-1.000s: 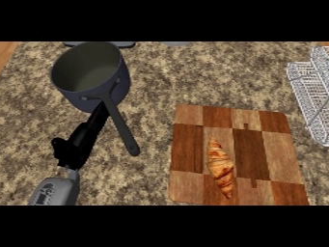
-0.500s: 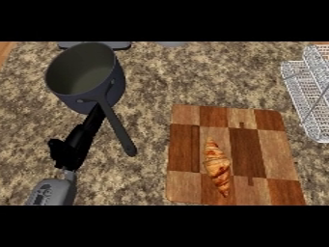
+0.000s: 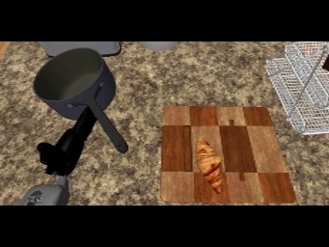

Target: Pick the cupcake from the cutting board and place it in the tiered basket

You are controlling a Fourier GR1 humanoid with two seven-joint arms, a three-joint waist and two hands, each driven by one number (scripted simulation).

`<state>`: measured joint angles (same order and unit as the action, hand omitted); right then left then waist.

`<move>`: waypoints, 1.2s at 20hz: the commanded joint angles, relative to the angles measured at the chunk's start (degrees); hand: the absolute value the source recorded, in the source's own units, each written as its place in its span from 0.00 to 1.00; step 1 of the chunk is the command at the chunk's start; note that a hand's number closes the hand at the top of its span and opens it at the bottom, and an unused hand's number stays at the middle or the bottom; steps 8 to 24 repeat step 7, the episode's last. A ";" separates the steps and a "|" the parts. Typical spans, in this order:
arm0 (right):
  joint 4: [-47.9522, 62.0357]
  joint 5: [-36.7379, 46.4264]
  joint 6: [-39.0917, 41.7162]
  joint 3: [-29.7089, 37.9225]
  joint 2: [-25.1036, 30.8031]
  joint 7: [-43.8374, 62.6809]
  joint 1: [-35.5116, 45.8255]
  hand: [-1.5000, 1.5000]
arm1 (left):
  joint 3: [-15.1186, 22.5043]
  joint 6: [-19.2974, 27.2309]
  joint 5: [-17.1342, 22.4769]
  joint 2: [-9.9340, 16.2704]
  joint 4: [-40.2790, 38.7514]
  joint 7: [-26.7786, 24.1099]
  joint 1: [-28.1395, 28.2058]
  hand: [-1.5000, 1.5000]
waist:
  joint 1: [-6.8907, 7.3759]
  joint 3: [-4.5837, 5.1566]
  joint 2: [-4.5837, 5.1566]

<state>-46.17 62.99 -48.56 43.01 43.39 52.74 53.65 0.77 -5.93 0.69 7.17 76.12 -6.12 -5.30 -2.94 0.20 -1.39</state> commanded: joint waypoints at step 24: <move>-27.08 -3.95 8.47 2.23 -6.43 4.52 -15.91 0.00 | -2.36 2.03 0.54 0.76 1.59 1.33 2.58 0.50 | -5.01 0.08 -1.59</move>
